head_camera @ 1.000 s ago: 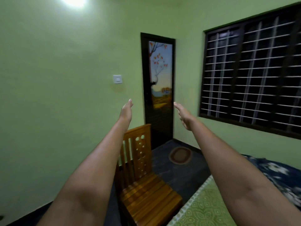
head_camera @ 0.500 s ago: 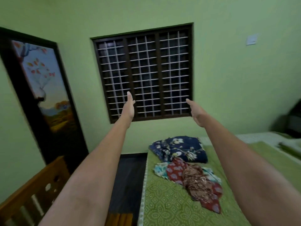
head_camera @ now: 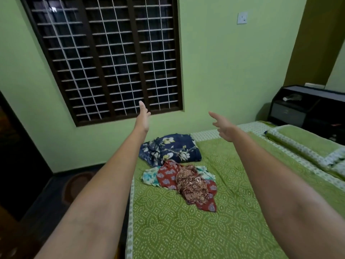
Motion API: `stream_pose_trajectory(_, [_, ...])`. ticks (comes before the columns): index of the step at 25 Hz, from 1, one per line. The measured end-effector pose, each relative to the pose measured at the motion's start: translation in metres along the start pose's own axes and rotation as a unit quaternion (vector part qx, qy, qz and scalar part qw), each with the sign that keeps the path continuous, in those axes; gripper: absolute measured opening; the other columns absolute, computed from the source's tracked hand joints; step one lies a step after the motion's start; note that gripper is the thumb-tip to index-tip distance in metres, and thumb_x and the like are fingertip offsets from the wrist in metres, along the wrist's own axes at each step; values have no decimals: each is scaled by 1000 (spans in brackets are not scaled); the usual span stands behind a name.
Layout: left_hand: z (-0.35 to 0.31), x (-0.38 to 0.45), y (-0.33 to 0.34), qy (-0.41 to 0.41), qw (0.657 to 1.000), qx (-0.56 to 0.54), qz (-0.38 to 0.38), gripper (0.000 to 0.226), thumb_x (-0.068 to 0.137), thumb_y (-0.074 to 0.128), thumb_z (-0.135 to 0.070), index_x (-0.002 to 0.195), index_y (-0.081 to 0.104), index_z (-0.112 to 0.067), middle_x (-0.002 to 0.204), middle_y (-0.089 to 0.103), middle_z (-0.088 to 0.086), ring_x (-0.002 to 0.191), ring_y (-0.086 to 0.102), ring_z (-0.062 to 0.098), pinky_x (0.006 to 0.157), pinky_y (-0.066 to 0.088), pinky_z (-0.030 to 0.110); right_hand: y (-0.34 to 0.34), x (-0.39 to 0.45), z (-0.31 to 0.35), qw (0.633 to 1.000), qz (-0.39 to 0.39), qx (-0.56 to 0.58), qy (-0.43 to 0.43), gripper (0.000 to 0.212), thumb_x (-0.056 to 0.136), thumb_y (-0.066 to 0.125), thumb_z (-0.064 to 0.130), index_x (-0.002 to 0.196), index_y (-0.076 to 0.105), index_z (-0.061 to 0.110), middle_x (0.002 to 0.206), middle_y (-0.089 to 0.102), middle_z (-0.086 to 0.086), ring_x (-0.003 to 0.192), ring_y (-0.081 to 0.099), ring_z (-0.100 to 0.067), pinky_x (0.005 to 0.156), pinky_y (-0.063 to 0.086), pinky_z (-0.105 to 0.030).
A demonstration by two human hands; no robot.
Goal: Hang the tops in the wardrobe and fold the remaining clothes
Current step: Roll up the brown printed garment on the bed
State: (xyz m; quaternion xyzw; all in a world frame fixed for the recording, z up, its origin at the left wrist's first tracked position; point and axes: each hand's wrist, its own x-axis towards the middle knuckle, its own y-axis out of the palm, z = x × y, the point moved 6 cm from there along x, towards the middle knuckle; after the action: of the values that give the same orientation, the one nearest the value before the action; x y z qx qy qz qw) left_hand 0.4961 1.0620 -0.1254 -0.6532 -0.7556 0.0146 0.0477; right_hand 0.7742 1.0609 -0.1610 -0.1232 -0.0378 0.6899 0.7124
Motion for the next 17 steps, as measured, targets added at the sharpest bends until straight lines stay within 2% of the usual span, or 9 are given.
stream_pose_trajectory(3, [61,41,24,-69,997,5,-28,77,94,8,-65,150,22,-14,154,29,6,142,25,29,116,20,49,-2,60,-48,998,30,-44,45,58,99,39,47,147,30,17,151,34,-11,139,30,-32,111,25,-48])
stream_pose_trajectory(6, [124,78,53,-146,988,-9,-50,75,95,11,-63,150,24,-15,154,29,8,141,28,30,113,25,48,-5,125,-102,994,24,-59,92,44,100,45,35,134,41,9,136,50,-14,117,51,-30,98,41,-43])
stream_pose_trajectory(8, [173,101,77,-185,980,-30,-59,71,96,14,-61,149,27,-15,153,31,7,139,31,31,109,29,49,-6,167,-147,988,34,-76,129,39,100,47,28,131,44,6,129,55,-14,104,55,-25,91,45,-39])
stream_pose_trajectory(11, [267,133,108,-243,969,-10,-46,67,97,23,-59,145,34,-15,149,37,6,131,42,32,101,41,47,-1,217,-234,974,42,-90,202,38,99,50,22,131,47,3,122,56,-15,98,55,-25,74,48,-31])
stream_pose_trajectory(15, [418,172,145,-296,952,72,-2,47,97,53,-20,141,41,-12,147,40,8,125,48,29,89,47,38,11,265,-378,948,41,-86,305,30,97,52,13,124,52,-1,107,55,-13,82,57,-23,63,48,-26])
stream_pose_trajectory(17, [495,188,163,-303,944,129,36,45,93,58,-11,137,48,-16,146,41,9,113,55,26,88,49,37,23,284,-447,937,29,-45,344,18,97,51,9,115,52,8,105,54,-11,74,56,-19,54,47,-23])
